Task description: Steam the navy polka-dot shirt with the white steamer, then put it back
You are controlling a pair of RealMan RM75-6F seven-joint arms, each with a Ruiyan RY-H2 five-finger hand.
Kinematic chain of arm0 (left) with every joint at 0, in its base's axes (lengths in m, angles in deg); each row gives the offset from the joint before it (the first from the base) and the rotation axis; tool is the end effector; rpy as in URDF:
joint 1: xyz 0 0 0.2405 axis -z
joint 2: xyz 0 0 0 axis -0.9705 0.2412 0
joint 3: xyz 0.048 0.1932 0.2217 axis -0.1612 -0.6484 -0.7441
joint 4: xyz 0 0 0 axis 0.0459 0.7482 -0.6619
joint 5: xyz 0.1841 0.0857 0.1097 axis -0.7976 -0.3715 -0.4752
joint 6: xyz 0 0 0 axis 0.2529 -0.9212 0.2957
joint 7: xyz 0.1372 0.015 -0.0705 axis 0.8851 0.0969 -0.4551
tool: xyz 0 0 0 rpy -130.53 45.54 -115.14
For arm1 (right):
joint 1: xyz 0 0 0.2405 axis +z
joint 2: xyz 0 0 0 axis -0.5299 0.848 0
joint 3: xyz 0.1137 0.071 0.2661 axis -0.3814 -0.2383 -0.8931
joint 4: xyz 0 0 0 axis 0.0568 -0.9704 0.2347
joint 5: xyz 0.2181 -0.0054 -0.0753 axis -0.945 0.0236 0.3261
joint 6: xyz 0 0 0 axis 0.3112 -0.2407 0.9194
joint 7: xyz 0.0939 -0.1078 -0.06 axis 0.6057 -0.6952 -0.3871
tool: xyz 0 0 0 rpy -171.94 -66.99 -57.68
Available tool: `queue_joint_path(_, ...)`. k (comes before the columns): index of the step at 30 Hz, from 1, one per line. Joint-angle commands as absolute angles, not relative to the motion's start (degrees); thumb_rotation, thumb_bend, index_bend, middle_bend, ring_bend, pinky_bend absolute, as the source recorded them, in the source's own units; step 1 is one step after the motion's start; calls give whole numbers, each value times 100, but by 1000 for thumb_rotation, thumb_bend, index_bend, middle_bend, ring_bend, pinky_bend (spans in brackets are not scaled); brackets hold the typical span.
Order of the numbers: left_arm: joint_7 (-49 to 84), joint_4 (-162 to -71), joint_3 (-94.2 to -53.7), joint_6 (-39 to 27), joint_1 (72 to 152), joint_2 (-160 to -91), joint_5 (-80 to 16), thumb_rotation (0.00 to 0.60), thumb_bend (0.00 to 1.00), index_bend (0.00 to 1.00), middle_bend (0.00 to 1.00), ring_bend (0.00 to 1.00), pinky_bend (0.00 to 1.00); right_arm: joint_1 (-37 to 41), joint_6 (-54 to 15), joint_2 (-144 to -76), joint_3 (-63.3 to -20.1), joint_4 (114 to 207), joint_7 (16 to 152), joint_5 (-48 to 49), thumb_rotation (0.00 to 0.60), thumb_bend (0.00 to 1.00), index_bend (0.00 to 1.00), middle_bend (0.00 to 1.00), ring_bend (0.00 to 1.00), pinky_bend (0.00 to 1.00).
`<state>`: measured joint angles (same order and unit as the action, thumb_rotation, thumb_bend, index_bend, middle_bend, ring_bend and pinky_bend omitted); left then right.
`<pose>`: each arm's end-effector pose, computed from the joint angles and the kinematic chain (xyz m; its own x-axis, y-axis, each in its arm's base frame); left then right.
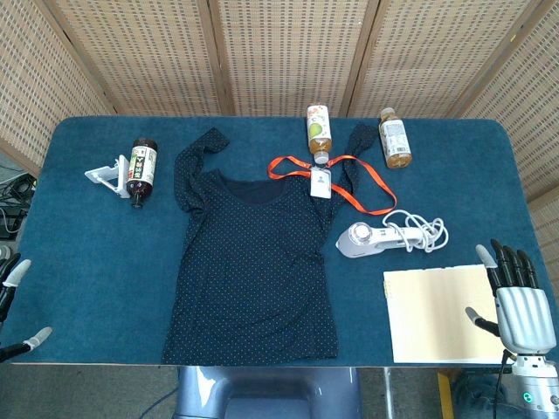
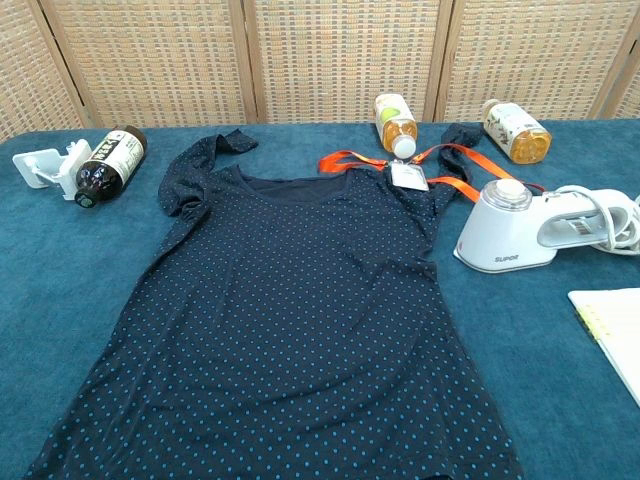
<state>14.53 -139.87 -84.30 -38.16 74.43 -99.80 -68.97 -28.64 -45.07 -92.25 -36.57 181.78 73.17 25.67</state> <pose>-0.3331 0.1353 0.1929 0.3801 -0.0573 0.9232 0.9160 -0.1150 -0.3842 -0.3356 -0.1950 0.1597 0.4641 0.1006 0.8800 -0.8840 -0.0105 0.4674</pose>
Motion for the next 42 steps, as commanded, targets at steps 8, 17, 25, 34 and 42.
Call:
queue_joint_path(8, 1431, -13972, -8426, -3850, 7444, -10003, -6958, 600, 0, 0, 0, 0, 0, -2821, -4370, -9271, -3615, 18157, 7270, 2544, 600, 0, 0, 0, 0, 0)
queue_joint_path(17, 1447, -13995, -8305, -3667, 7552, -10021, -6728, 600, 0, 0, 0, 0, 0, -1894, -3201, -9749, -3823, 17574, 7081, 2631, 600, 108, 0, 0, 0, 0)
queue_joint_path(25, 1655, -14064, -8172, -3340, 7679, -10075, -6334, 600, 0, 0, 0, 0, 0, -938, -2182, -10475, -4215, 16654, 7311, 2385, 600, 368, 0, 0, 0, 0)
queue_joint_path(34, 1788, -14074, -8061, -3019, 7819, -10127, -5995, 600, 0, 0, 0, 0, 0, -298, -1466, -11163, -4413, 15796, 7174, 2005, 600, 461, 0, 0, 0, 0)
queue_joint_path(42, 1829, -14122, -8014, -2963, 7852, -10128, -5882, 600, 0, 0, 0, 0, 0, -40, -1225, -11635, -4399, 15005, 7167, 1827, 600, 478, 0, 0, 0, 0)
